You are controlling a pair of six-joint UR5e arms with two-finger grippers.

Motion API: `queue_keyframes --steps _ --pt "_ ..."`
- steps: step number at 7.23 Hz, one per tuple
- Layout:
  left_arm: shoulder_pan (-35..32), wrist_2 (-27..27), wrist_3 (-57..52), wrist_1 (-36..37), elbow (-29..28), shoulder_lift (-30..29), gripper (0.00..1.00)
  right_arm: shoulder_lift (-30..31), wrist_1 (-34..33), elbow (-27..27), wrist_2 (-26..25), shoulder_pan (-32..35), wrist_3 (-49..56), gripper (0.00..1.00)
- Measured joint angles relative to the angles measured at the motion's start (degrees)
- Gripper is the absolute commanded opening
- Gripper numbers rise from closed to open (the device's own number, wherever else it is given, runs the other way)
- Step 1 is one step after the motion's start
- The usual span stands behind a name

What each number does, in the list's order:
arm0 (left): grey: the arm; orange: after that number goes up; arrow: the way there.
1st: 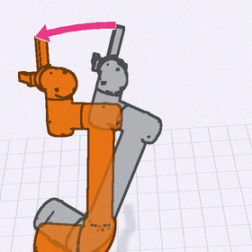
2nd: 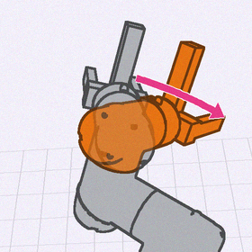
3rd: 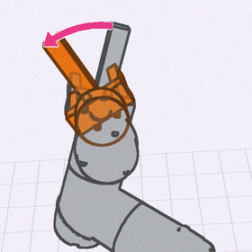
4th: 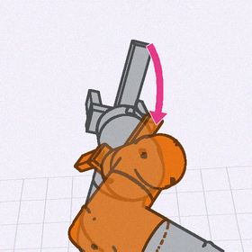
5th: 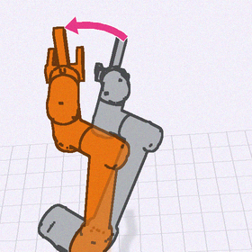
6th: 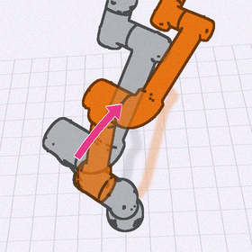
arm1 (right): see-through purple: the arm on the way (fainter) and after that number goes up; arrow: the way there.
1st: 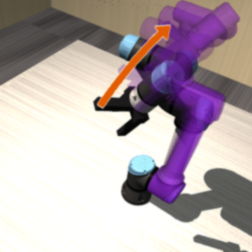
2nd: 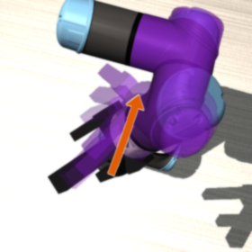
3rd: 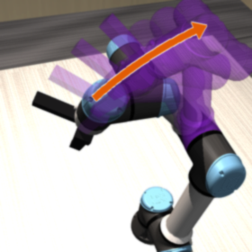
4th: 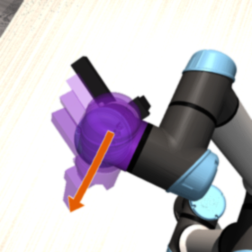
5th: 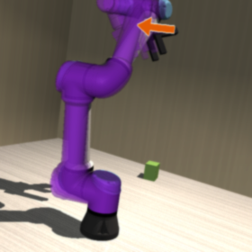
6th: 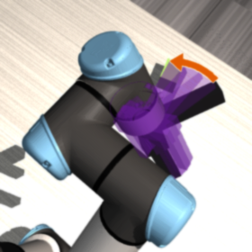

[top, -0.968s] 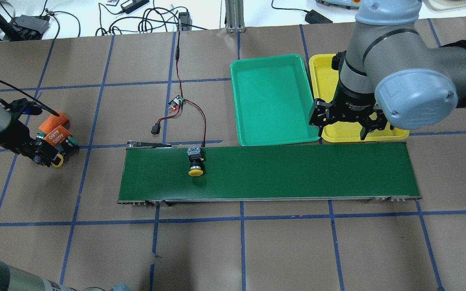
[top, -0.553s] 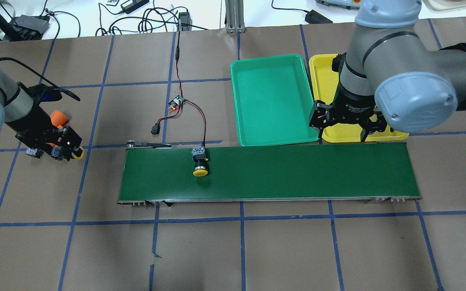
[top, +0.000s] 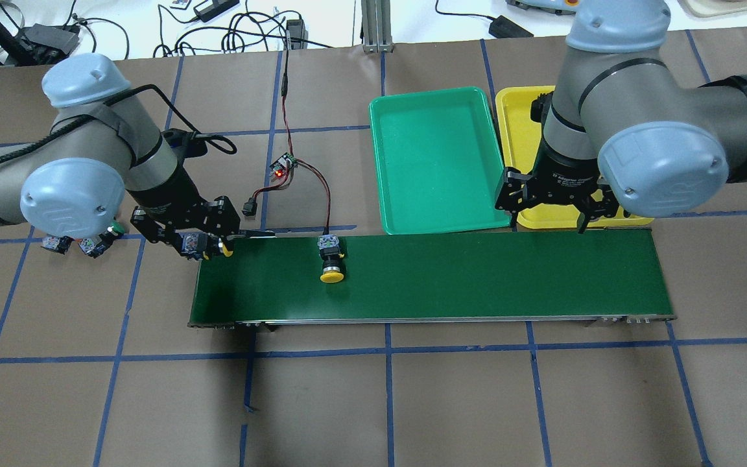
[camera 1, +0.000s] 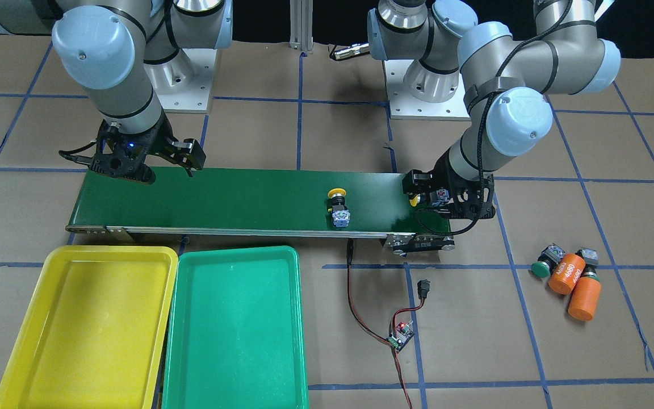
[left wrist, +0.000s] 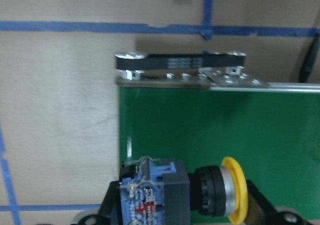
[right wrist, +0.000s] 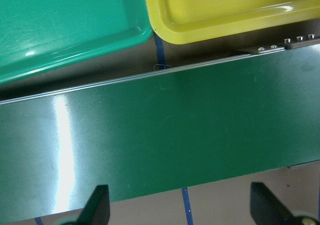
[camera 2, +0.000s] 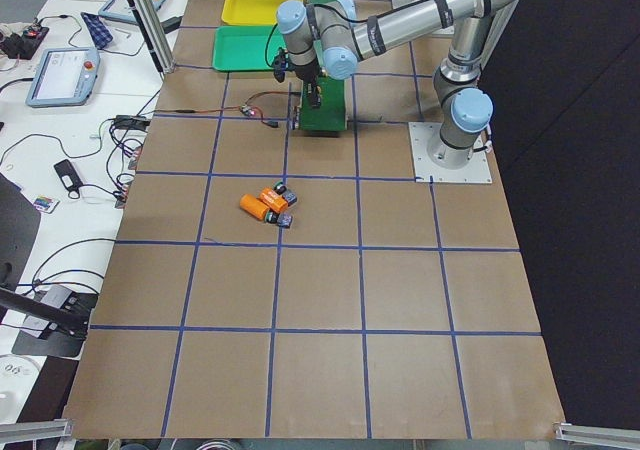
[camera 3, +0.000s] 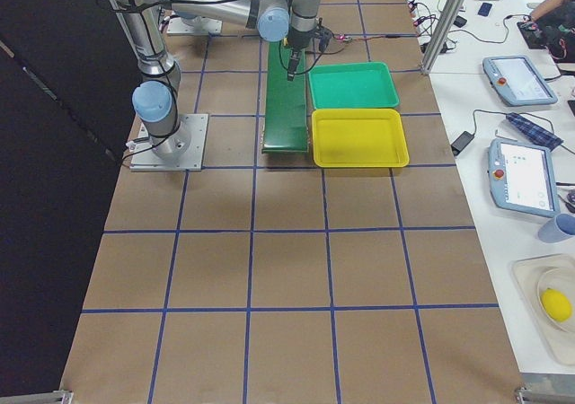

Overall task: Sort buttons by color to trays
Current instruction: 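Place the second yellow-cap button on the belt with the left gripper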

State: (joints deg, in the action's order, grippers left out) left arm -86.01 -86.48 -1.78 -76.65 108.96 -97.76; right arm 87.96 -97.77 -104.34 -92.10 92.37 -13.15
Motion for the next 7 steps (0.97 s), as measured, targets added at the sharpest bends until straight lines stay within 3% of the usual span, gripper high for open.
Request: queue_keyframes --steps 2,3,4,7 --pt "-0.8 2.5 0.8 1.4 0.6 -1.5 0.48 0.1 0.0 -0.1 0.1 0.0 0.0 1.0" --pt "-1.0 3.1 0.9 2.6 1.5 -2.1 0.78 0.1 0.0 -0.2 0.1 0.0 0.0 1.0" --pt "-1.0 3.4 1.0 4.0 2.4 -2.5 1.0 0.1 0.0 -0.2 -0.1 0.0 0.0 1.0" --pt "-0.9 3.4 0.5 6.1 1.4 -2.1 1.0 -0.1 -0.1 -0.2 0.1 1.0 0.0 1.0"
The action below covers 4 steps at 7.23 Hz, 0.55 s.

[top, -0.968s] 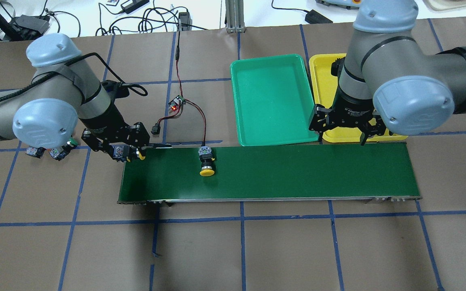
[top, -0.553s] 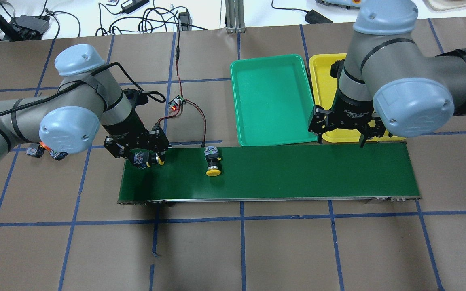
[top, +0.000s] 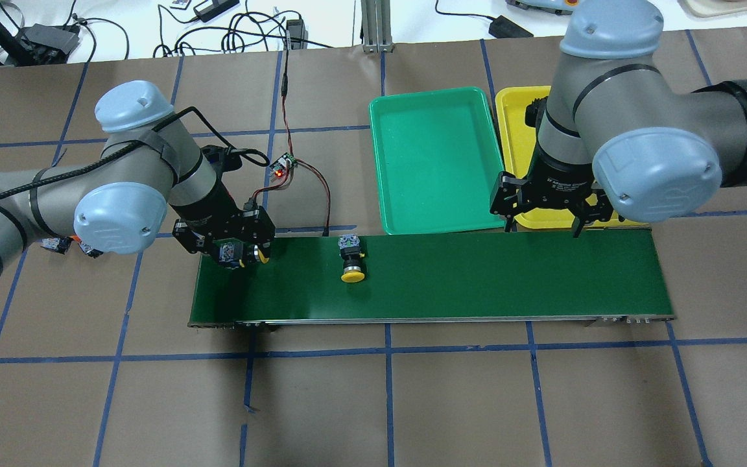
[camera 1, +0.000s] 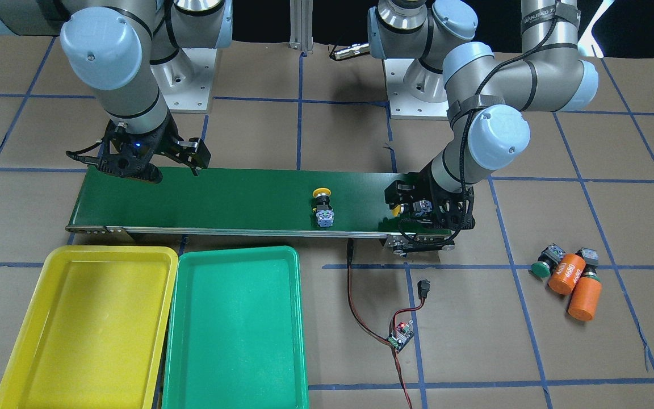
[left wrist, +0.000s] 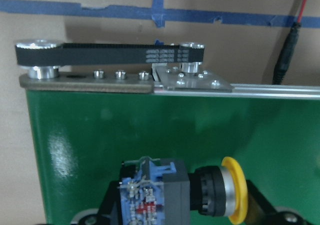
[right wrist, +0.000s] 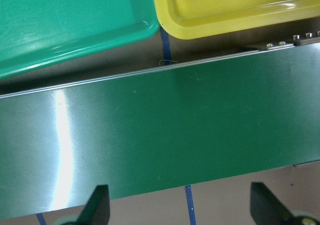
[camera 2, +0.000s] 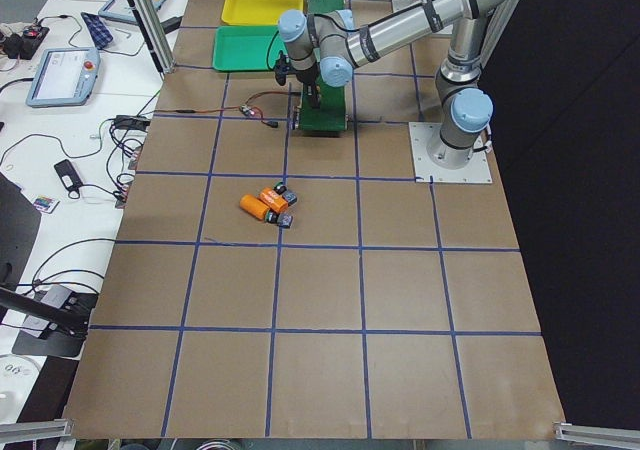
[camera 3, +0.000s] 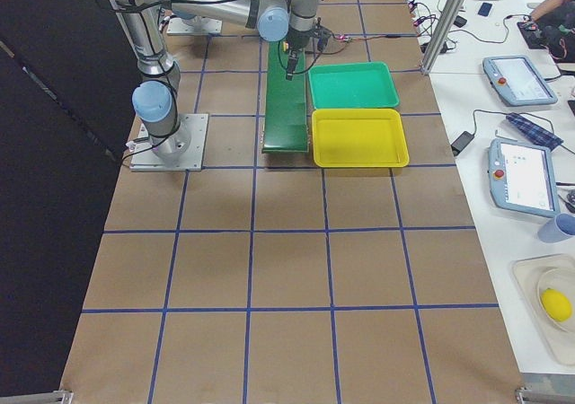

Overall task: Sort buttons by color to trays
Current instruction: 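Place the second yellow-cap button on the belt with the left gripper, then reach the left gripper back to the pile and grasp an orange cylinder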

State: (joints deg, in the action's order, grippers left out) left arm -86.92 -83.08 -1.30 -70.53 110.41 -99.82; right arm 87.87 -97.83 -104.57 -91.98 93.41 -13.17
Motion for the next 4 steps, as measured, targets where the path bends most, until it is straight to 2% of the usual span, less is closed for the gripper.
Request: queue_keyframes --steps 2,4 --pt "0.5 -0.4 -0.3 0.0 -1.7 0.7 1.0 -0.1 0.0 0.0 -0.4 0.3 0.1 1.0" --pt "5.4 -1.0 -4.4 -0.2 -4.6 -0.1 1.0 -0.2 -0.2 0.1 -0.6 0.3 0.3 1.0"
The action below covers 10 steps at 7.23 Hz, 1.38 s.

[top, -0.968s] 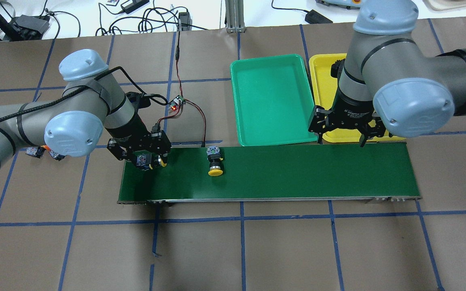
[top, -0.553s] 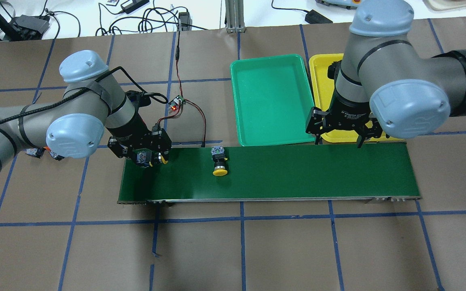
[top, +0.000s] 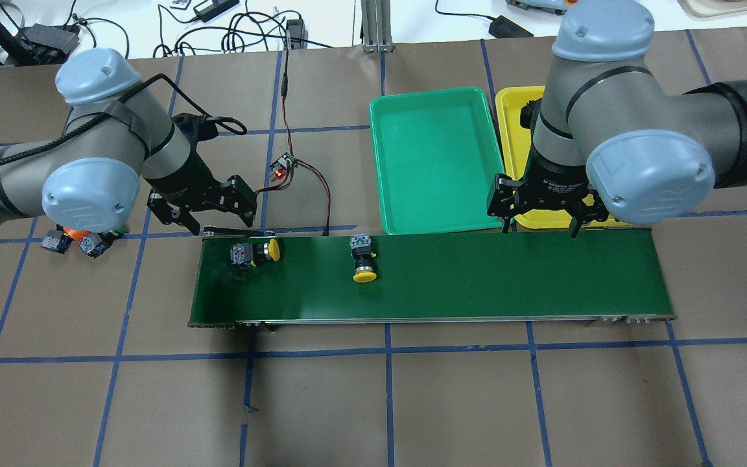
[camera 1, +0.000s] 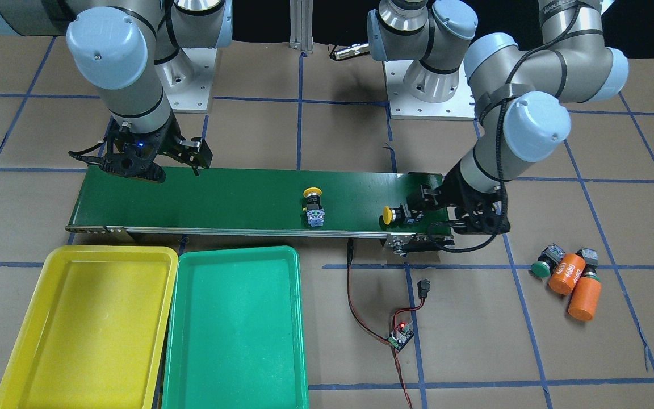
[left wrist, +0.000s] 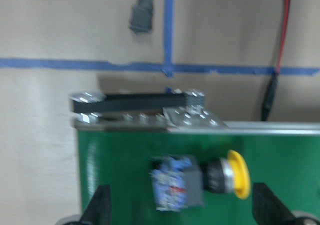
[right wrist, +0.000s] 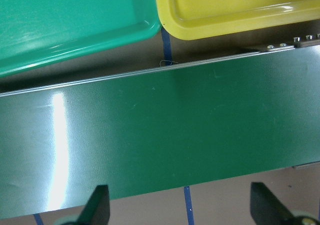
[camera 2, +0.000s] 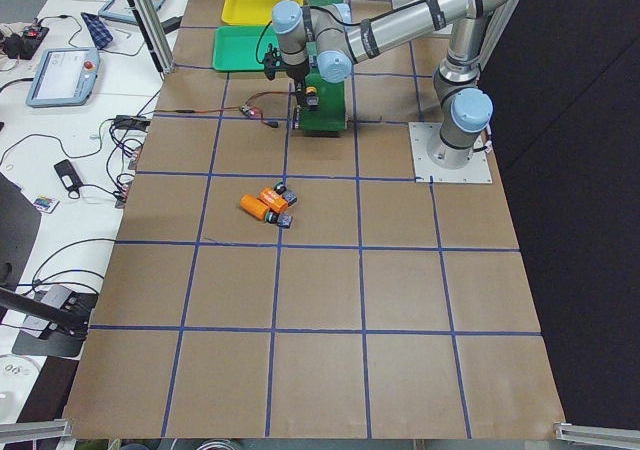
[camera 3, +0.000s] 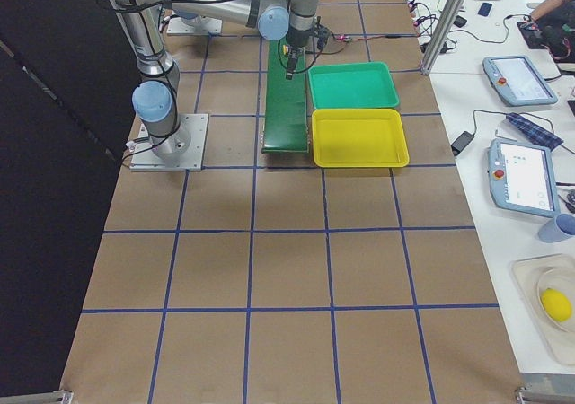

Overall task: Sort buttons by color to trays
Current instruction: 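Reach the left gripper back to the pile and grasp an orange cylinder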

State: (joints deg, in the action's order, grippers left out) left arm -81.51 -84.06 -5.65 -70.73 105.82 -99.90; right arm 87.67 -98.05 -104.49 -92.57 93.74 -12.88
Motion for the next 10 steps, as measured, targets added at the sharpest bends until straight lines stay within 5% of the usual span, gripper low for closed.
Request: queue_keyframes --steps 6,10 --pt "19.5 -8.1 -36.7 -0.6 -26.5 -20.2 1.0 -0.1 0.0 0.0 -0.1 0.0 0.2 1.0" --pt "23.0 -7.6 -44.2 0.1 -27.9 -27.5 1.0 0.2 -0.1 0.0 0.0 0.0 -0.1 1.0"
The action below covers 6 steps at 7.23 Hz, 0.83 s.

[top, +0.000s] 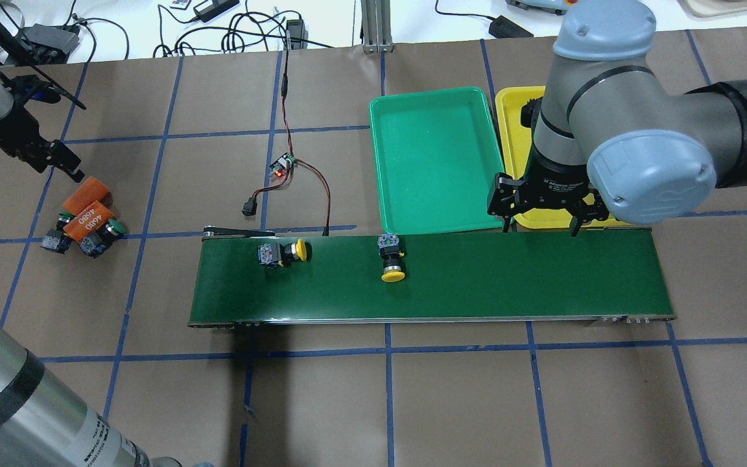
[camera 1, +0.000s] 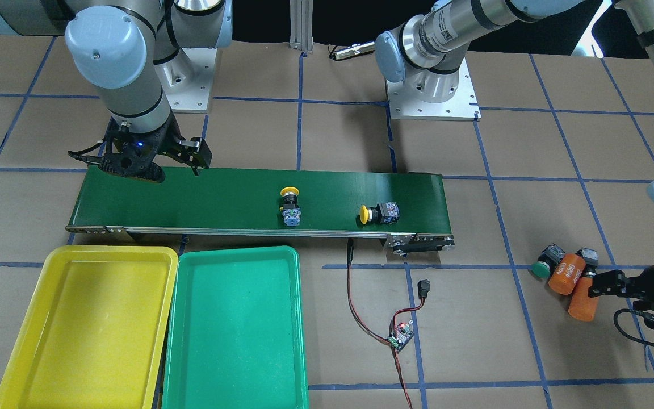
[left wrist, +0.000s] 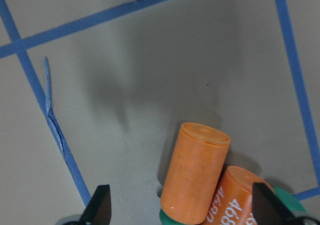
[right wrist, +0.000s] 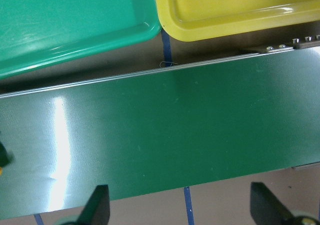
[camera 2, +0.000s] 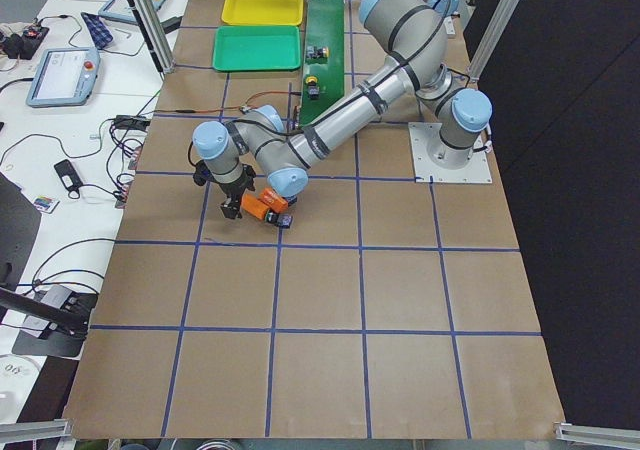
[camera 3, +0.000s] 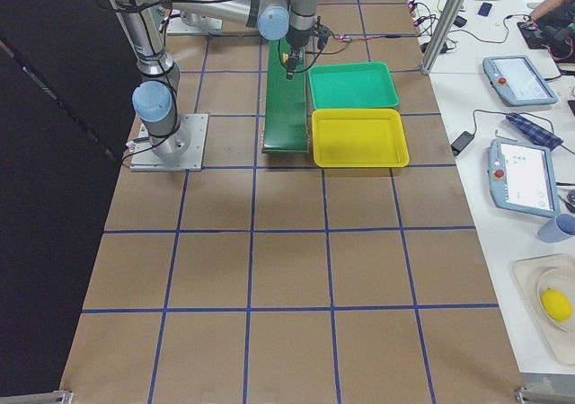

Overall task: Sort buttons by color to trays
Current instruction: 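Reach the left gripper back to the pile and grasp an orange cylinder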

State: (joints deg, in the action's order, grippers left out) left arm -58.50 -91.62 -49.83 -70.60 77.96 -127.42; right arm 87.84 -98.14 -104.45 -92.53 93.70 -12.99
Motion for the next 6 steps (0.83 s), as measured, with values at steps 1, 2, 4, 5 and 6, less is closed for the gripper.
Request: queue_keyframes --steps 1,2,4,5,6 --pt "0.2 0.1 -1.1 0.0 0.3 -0.7 1.0 0.0 0.0 0.0 0.0 0.0 0.0 1.0" --pt "0.3 0.1 -2.8 0.2 0.4 -1.4 0.99 0.0 0.0 0.1 0.0 0.0 -0.1 1.0" --pt "0.4 0.1 -4.7 0.8 0.5 -2.6 0.68 -0.2 -1.2 0.1 -0.1 0.0 0.1 1.0" --pt "0.4 0.1 -5.0 0.9 0.6 -2.8 0.45 -0.3 -2.3 0.2 -0.1 0.0 0.2 1.0" --pt "0.4 0.0 -5.2 0.8 0.9 -2.9 0.18 -0.3 -2.9 0.3 -0.2 -0.1 0.3 1.0"
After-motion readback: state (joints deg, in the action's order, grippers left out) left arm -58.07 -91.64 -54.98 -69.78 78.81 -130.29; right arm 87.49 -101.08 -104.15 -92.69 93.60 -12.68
